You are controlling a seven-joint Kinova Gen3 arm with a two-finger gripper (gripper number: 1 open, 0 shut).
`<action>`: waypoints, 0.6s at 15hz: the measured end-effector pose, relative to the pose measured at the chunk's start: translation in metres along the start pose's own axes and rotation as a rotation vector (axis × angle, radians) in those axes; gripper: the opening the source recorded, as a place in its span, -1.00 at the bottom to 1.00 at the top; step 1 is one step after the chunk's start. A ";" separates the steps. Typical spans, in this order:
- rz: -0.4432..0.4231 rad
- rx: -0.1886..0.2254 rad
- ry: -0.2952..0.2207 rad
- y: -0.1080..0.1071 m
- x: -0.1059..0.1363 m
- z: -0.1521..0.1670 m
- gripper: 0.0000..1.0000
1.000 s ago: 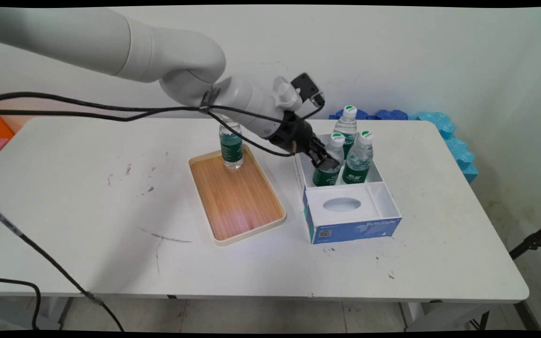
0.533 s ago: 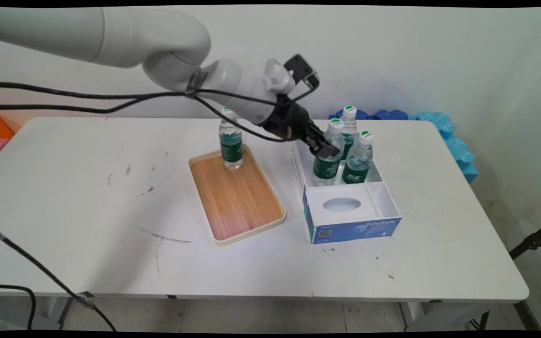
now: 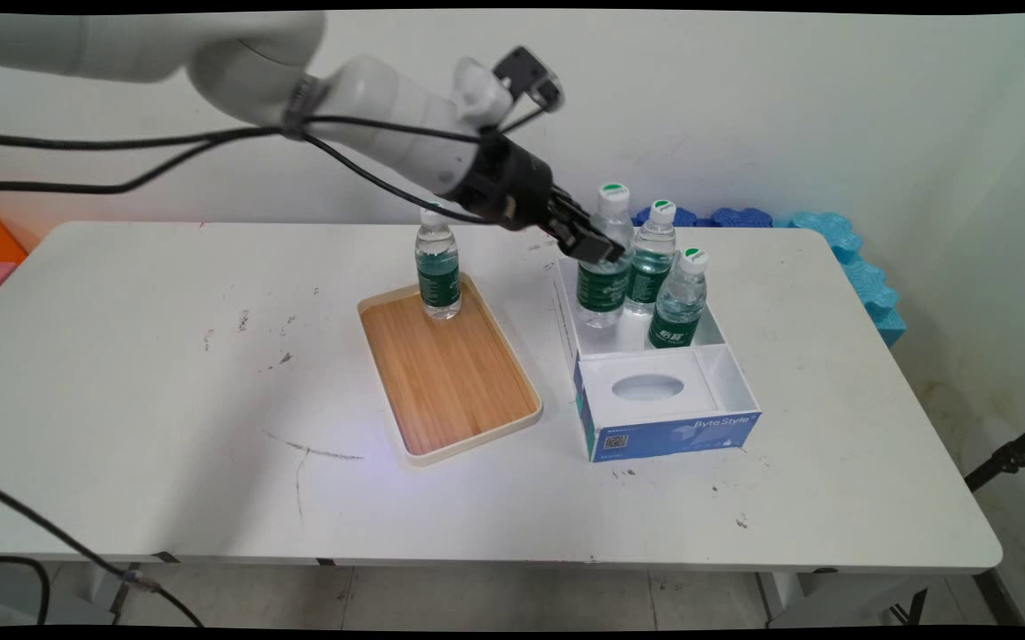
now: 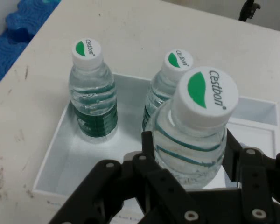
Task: Place the picked object on the tray
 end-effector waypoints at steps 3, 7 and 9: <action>-0.003 -0.006 0.010 -0.005 -0.005 -0.030 -1.00; 0.004 -0.008 0.008 -0.011 -0.020 -0.060 -1.00; 0.012 -0.005 -0.001 -0.015 -0.035 -0.074 -1.00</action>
